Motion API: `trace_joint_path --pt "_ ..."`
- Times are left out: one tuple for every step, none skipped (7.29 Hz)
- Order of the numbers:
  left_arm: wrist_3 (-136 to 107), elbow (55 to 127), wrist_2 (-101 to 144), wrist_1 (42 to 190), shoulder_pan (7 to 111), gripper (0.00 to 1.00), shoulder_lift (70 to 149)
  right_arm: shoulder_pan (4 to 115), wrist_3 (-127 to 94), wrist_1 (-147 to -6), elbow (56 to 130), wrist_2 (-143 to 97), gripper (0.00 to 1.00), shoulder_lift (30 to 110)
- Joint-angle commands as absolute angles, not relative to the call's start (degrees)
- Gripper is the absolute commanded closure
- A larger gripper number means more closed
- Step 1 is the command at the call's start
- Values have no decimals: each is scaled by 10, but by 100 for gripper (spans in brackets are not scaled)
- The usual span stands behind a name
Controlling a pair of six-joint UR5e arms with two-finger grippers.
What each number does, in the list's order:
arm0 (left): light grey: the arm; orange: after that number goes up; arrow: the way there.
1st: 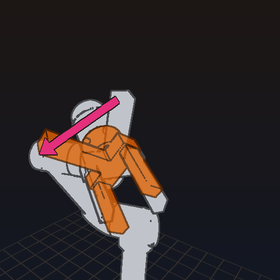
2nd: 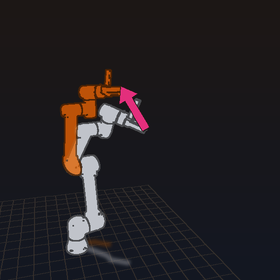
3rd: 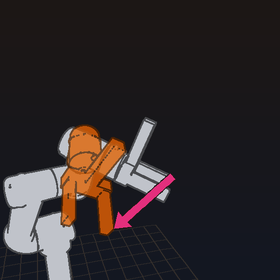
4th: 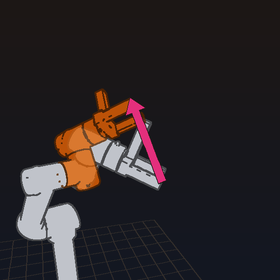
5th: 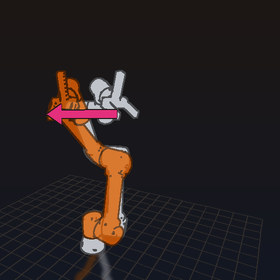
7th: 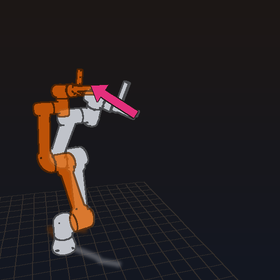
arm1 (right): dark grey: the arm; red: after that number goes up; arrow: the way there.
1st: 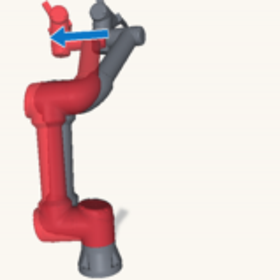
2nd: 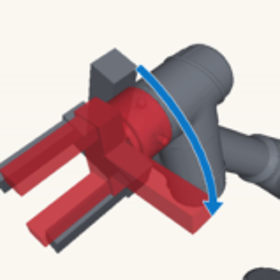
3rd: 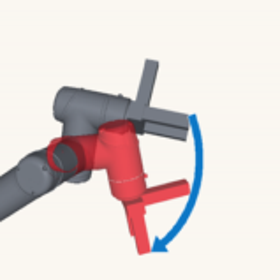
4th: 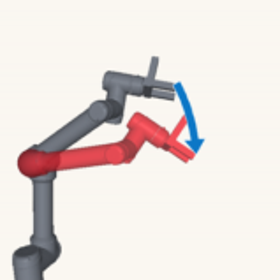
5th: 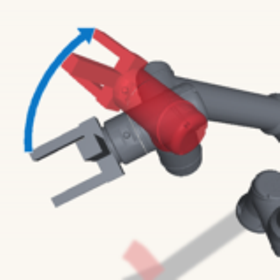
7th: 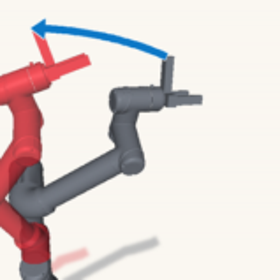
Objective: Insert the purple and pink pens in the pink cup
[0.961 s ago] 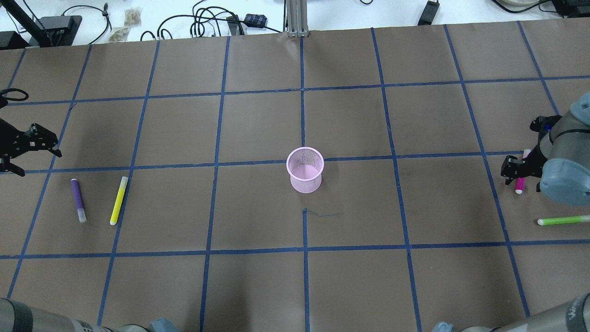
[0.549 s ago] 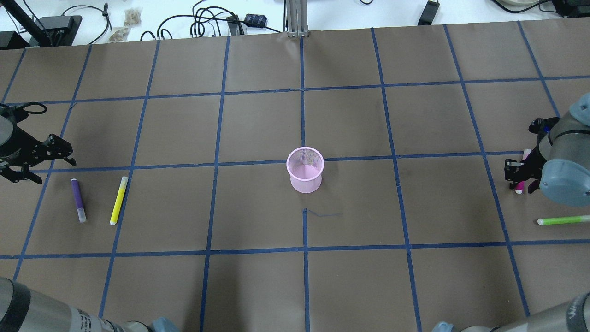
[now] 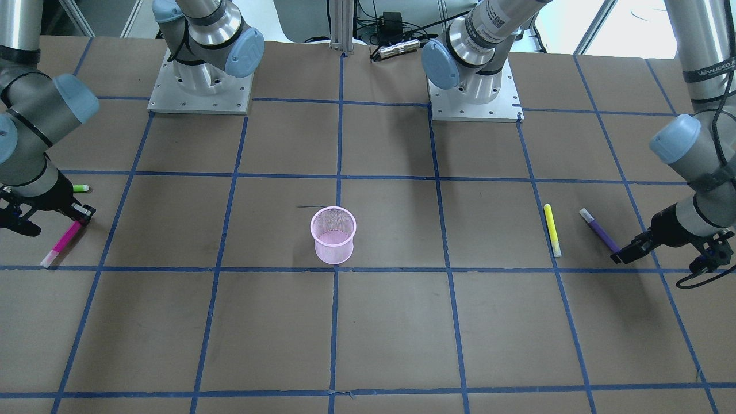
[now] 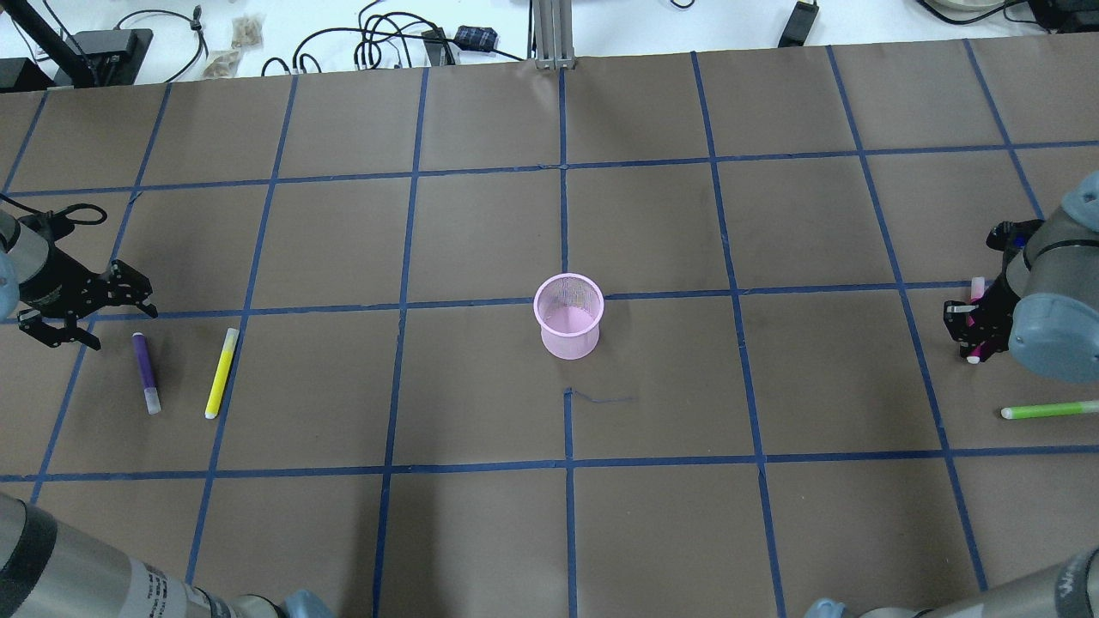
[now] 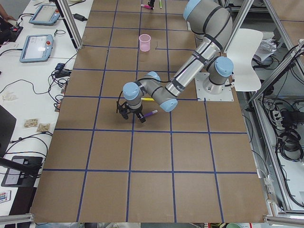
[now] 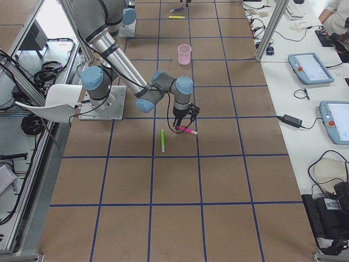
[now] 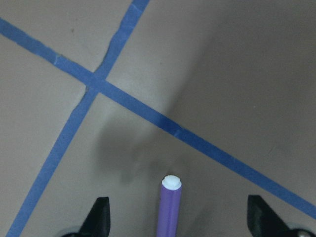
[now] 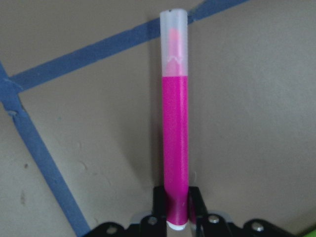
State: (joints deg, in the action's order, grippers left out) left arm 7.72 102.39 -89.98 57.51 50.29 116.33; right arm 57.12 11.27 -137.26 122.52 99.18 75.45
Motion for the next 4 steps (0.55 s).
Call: trace_joint_path --pt "79 1024 -903 576 504 23 1172 584 106 -1211 1194 999 98 838" --pt "80 1024 -902 576 504 25 1179 616 94 -1128 1171 952 99 876" --pt "78 1024 -903 576 504 29 1182 658 39 -1048 1149 899 98 908" --pt "80 1023 -903 577 504 41 1183 729 -39 -993 1128 839 98 924"
